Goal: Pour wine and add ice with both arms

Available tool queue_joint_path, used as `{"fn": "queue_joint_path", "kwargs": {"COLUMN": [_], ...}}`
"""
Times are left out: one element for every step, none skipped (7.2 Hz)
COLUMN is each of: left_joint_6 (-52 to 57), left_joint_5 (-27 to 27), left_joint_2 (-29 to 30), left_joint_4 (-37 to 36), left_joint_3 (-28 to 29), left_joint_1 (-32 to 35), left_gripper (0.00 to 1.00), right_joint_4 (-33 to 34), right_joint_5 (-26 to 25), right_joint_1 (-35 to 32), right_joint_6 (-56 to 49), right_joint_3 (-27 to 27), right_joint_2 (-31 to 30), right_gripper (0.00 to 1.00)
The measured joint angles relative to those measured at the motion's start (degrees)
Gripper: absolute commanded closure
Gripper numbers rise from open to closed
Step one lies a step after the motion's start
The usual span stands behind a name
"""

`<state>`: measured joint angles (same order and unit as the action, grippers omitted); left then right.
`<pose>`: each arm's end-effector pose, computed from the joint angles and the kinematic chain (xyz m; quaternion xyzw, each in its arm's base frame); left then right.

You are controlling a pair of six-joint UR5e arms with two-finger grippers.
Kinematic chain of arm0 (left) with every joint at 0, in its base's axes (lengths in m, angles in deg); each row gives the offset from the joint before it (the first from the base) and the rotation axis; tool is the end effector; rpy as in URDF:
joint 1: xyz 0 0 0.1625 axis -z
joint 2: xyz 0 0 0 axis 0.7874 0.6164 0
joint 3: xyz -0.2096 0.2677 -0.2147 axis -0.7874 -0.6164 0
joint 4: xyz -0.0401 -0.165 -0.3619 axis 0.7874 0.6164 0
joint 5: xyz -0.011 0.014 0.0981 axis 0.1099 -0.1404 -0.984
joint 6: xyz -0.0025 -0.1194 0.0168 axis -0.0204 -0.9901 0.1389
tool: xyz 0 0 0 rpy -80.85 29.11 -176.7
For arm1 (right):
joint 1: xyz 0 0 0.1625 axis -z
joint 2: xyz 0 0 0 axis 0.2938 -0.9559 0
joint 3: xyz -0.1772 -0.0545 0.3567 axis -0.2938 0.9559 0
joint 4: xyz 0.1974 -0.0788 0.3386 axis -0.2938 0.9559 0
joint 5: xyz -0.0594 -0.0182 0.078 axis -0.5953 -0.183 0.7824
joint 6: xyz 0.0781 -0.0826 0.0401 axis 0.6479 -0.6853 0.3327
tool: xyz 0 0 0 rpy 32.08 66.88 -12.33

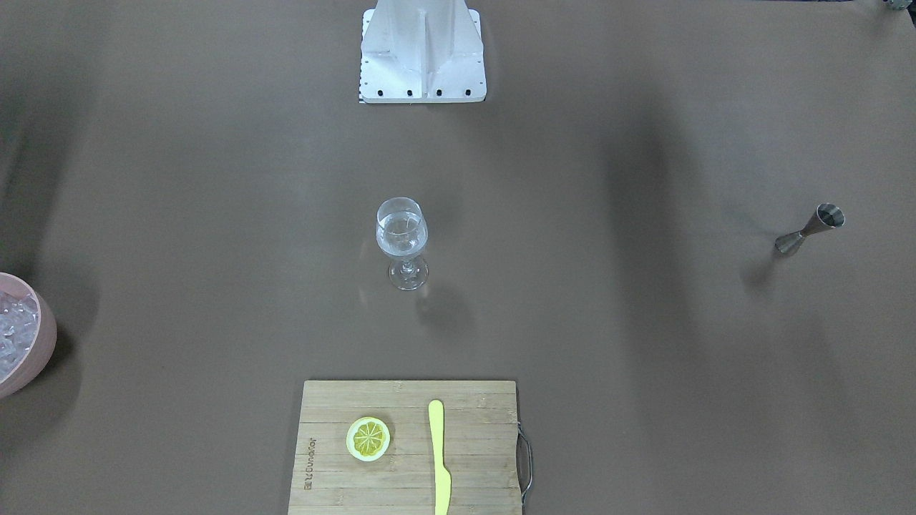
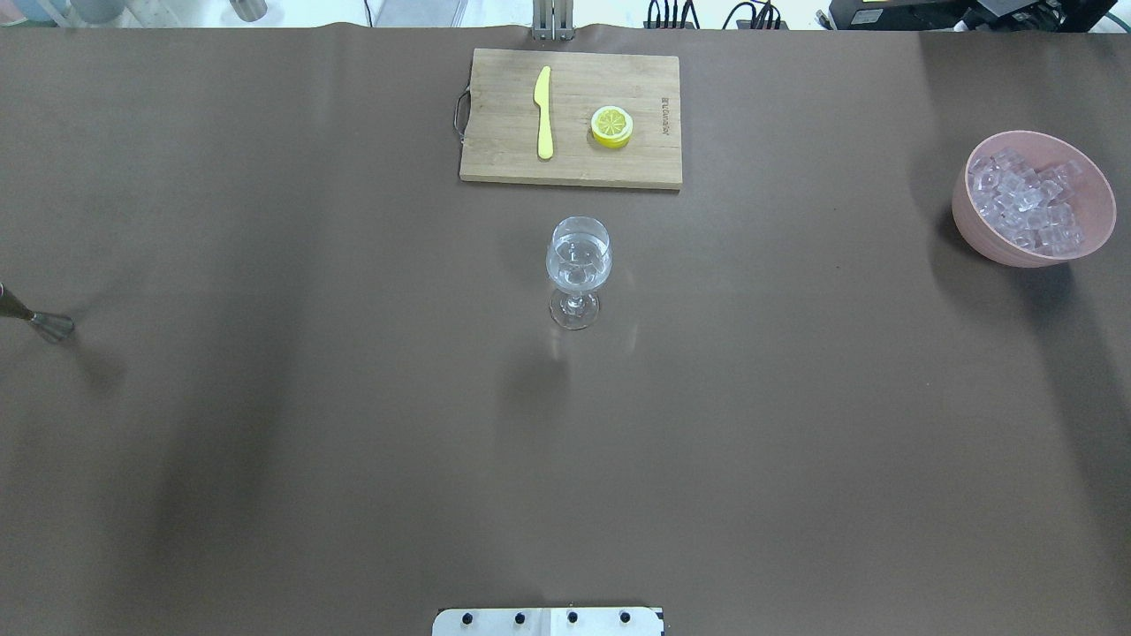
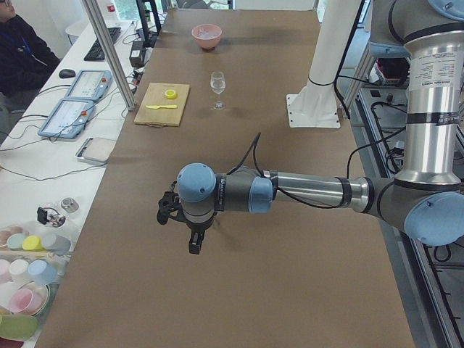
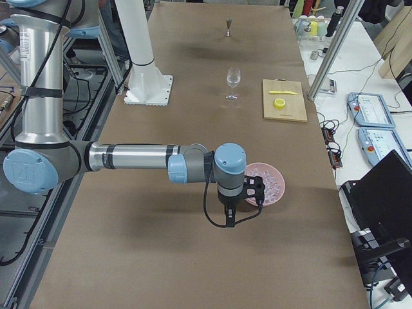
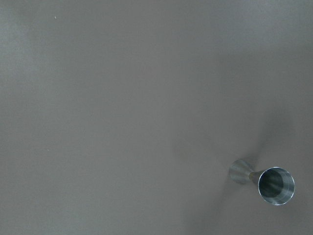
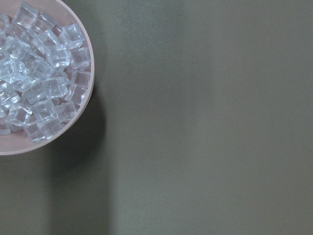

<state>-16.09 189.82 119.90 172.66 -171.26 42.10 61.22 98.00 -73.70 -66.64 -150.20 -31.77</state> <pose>-0.0754 -0.4591 0.6052 0.0672 0.4068 0.0351 0.9104 0.0616 -0.4540 0.6292 0.0427 -0.3445 0.0072 0.9378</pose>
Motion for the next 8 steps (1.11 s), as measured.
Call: {"fn": "queue_joint_path", "kwargs": {"left_joint_6": [0.0,0.0,0.0,0.0,0.0,0.02,0.06,0.06], "left_joint_5": [0.02,0.05,0.08,0.1,0.14,0.16,0.17,0.17], "left_joint_2": [0.0,0.0,0.0,0.0,0.01,0.08,0.16,0.26], "left_joint_4": [0.0,0.0,0.0,0.02,0.05,0.08,0.08,0.11], "left_joint_3": [0.0,-0.02,-0.04,-0.05,-0.08,-0.11,-0.08,-0.07], "left_joint_1": [0.0,0.0,0.0,0.0,0.0,-0.03,-0.04,-0.04], "left_gripper": [0.02,0.02,0.02,0.02,0.02,0.02,0.02,0.02], "right_joint_4": [0.01,0.0,-0.04,-0.06,-0.09,-0.13,-0.15,-0.25], "right_joint_5": [-0.02,-0.03,-0.03,-0.03,-0.05,-0.11,-0.19,-0.19], "right_joint_1": [0.0,0.0,0.0,0.0,0.0,0.0,0.0,0.06], "right_joint_6": [0.0,0.0,-0.02,-0.08,-0.13,-0.16,-0.12,0.02], "right_joint_3": [0.03,0.04,0.03,0.02,-0.07,-0.3,-0.8,-1.59], "right_joint_2": [0.0,0.0,0.0,0.0,-0.01,0.02,0.18,0.4], "right_gripper": [0.0,0.0,0.0,0.0,0.0,0.0,0.0,0.0]}}
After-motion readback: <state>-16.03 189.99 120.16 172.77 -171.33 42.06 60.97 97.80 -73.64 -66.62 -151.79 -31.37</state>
